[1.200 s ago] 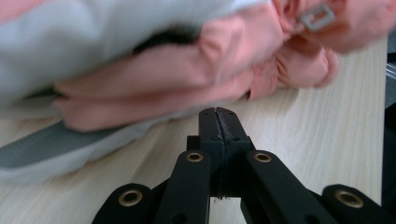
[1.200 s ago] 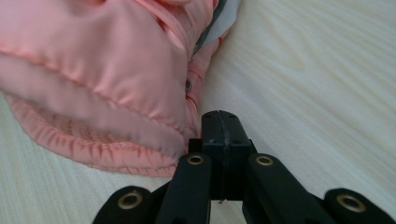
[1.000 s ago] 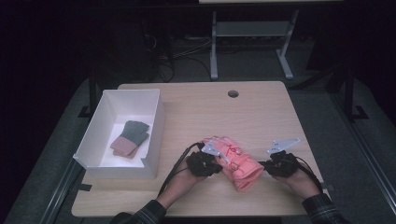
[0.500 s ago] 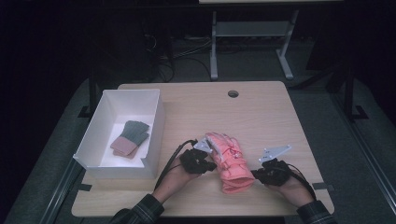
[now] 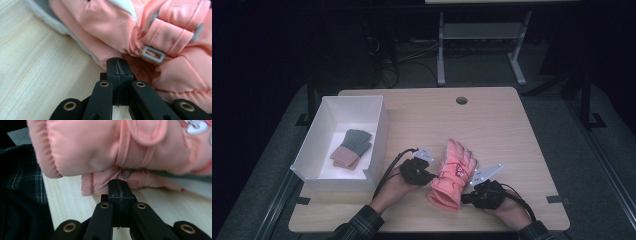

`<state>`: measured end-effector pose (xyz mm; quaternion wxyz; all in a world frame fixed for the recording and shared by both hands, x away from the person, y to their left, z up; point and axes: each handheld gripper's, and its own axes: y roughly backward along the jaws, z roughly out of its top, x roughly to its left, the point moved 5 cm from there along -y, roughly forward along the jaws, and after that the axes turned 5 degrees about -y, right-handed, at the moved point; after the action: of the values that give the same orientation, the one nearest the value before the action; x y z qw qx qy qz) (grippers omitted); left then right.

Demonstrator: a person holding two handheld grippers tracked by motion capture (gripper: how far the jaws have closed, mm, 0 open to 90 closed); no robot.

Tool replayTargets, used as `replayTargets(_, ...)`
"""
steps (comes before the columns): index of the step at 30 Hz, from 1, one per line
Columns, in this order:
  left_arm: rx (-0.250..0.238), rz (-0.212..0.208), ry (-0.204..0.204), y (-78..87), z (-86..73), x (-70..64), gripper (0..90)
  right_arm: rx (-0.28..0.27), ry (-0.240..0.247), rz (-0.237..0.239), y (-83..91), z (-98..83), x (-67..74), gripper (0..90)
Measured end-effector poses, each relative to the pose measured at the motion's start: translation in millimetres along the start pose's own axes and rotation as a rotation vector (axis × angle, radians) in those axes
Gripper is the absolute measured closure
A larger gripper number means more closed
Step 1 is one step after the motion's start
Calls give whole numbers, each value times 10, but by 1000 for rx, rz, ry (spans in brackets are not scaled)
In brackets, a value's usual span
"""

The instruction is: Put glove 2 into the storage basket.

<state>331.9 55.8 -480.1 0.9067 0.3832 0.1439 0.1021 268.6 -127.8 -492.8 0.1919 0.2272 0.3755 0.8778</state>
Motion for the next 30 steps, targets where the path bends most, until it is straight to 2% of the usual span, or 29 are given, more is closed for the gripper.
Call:
replayTargets(2,-10,-12,11,9,-6,2,897,-5,12,5,-27,13,54,900)
replayTargets(8,-12,-24,9,12,-12,-2,897,-1,42,53,-110,45,213,900)
replayTargets(11,-10,-20,11,10,-12,-5,897,4,46,66,-138,49,277,900)
replayTargets(13,-6,-4,12,15,-18,7,896,5,50,62,-131,48,279,900)
replayTargets(16,-6,16,19,39,-29,32,896,-4,51,42,-62,29,237,900)
replayTargets(21,-19,50,43,115,-24,73,896,-40,5,5,156,-21,134,900)
replayTargets(25,-23,63,54,192,-22,89,896,-100,-12,-26,346,-10,66,900)
replayTargets(27,-18,67,45,222,-16,93,895,-142,-20,-35,431,20,38,900)
replayTargets(30,-24,75,52,243,-5,90,892,-184,-34,-50,505,79,3,900)
